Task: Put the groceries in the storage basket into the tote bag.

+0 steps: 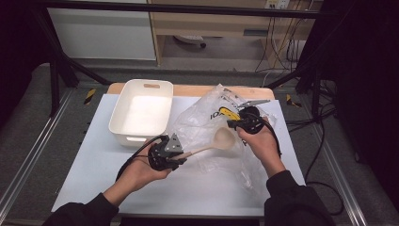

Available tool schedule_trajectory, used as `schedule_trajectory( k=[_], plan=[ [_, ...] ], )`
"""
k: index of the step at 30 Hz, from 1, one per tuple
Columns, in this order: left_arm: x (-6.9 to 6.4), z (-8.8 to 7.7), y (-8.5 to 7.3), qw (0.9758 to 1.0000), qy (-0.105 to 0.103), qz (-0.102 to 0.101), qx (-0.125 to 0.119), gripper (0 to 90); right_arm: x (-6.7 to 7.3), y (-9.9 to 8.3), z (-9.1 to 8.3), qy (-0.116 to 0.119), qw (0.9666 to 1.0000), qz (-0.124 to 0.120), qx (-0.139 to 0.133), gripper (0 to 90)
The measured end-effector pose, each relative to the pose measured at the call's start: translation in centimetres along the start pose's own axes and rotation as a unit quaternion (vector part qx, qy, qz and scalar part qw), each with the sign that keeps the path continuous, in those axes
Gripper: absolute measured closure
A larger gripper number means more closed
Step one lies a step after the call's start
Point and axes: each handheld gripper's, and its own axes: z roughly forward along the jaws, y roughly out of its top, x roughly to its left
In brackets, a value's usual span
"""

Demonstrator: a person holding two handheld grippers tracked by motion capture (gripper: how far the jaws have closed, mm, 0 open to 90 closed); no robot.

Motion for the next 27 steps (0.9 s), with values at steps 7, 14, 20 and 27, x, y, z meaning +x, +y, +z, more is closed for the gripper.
schedule_trajectory(
  k=[7, 14, 20, 27],
  plan=[
    [0.6, 1.1, 1.2, 0.9999, 0.002, -0.003, -0.012, 69.8, 1.1, 0.0, 0.3, 0.005, 0.9999, -0.01, 0.002, 90.0],
    [1.0, 2.8, 2.5, 0.9999, 0.001, -0.005, -0.016, 69.8, 1.7, -0.1, 0.8, 0.013, 0.9998, -0.013, 0.004, 90.0],
    [1.1, 3.9, 3.0, 0.9997, -0.005, -0.006, -0.022, 69.8, 2.0, -0.3, 1.1, 0.017, 0.9998, -0.013, 0.005, 90.0],
    [0.9, 5.0, 3.5, 0.9997, -0.009, -0.001, -0.024, 69.8, 2.6, -0.2, 1.3, 0.028, 0.9995, -0.016, 0.002, 90.0]
  ],
)
